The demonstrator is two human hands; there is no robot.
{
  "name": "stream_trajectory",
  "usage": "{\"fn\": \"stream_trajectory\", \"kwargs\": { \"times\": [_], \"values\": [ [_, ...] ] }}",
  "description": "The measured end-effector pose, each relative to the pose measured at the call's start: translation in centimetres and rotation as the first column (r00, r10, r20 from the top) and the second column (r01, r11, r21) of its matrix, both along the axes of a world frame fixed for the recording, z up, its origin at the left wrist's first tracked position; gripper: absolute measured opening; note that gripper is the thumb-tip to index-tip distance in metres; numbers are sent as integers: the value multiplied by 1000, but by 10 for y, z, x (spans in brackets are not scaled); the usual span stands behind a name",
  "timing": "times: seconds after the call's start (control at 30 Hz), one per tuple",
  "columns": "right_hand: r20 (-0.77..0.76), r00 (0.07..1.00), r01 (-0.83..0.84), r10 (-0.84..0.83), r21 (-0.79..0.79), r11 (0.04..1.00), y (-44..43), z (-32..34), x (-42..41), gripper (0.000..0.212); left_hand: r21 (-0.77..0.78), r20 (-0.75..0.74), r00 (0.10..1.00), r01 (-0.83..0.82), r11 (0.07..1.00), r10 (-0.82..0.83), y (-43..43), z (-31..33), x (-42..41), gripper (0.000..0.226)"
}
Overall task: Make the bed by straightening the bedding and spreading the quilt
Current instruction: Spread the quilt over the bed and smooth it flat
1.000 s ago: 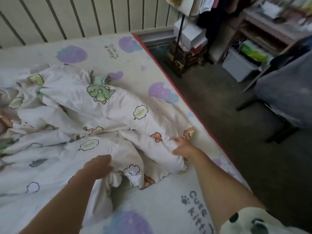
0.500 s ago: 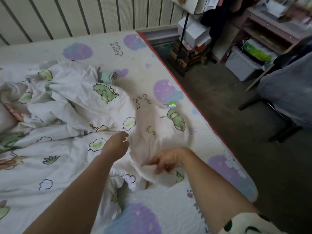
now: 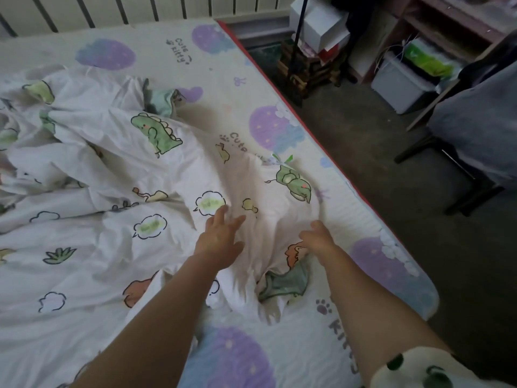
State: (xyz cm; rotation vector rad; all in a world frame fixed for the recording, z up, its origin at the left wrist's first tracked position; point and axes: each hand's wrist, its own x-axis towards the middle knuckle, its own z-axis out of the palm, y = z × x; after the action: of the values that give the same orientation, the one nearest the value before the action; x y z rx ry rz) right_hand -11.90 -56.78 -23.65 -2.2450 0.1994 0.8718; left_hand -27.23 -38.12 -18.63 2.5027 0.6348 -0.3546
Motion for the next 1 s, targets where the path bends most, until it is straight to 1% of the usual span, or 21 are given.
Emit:
{"fn": "stream_trajectory", "kwargs": {
  "times": [0.13, 0.23, 0.27, 0.3, 0.37, 0.43, 0.47, 0.53, 0.6, 0.63, 0.73, 0.83, 1.0],
  "values": [
    [-124, 956, 279, -265, 109, 954, 3, -36, 12, 61, -27, -41, 999, -18, 999, 17, -3, -18, 4, 73],
    [-249, 893, 430, -375, 222, 875, 6, -53, 17, 72, -60, -37, 997, -73, 995, 71, 0, -25, 2, 65],
    [-279, 873, 468, -400, 250, 848, 6, -56, 21, 73, -61, -32, 996, -82, 995, 80, 0, -26, 0, 62],
    [-310, 855, 497, -416, 264, 827, 6, -54, 23, 69, -61, -30, 996, -84, 995, 82, 0, -26, -2, 59],
    [-377, 834, 517, -403, 280, 809, 8, -36, 22, 56, -60, -19, 996, -84, 995, 83, 1, -23, -10, 55],
    [-430, 827, 518, -361, 336, 787, 10, -7, 18, 43, -70, 7, 996, -86, 994, 87, 2, -12, -15, 51],
    [-430, 830, 520, -355, 367, 771, 11, 12, 16, 37, -75, 21, 996, -85, 994, 87, 3, -1, -16, 49],
    [-390, 846, 518, -363, 441, 733, 11, 53, 13, 28, -83, 42, 995, -88, 993, 92, 2, 25, -19, 46],
    [-344, 875, 482, -342, 545, 686, 8, 96, 13, 24, -90, 68, 992, -97, 991, 103, -1, 57, -19, 43],
    [-338, 880, 474, -333, 592, 652, 8, 102, 14, 24, -96, 71, 993, -89, 991, 96, -1, 61, -19, 43],
    [-290, 918, 397, -271, 673, 624, 3, 145, 25, 32, -83, 98, 991, -80, 993, 88, -10, 95, -13, 38],
    [-247, 942, 336, -227, 722, 605, -3, 179, 46, 41, -47, 91, 988, -123, 991, 127, -21, 125, 2, 34],
    [-209, 974, 209, -83, 704, 679, -11, 218, 94, 57, -23, 89, 955, -283, 959, 284, -43, 155, 31, 30]
  ]
}}
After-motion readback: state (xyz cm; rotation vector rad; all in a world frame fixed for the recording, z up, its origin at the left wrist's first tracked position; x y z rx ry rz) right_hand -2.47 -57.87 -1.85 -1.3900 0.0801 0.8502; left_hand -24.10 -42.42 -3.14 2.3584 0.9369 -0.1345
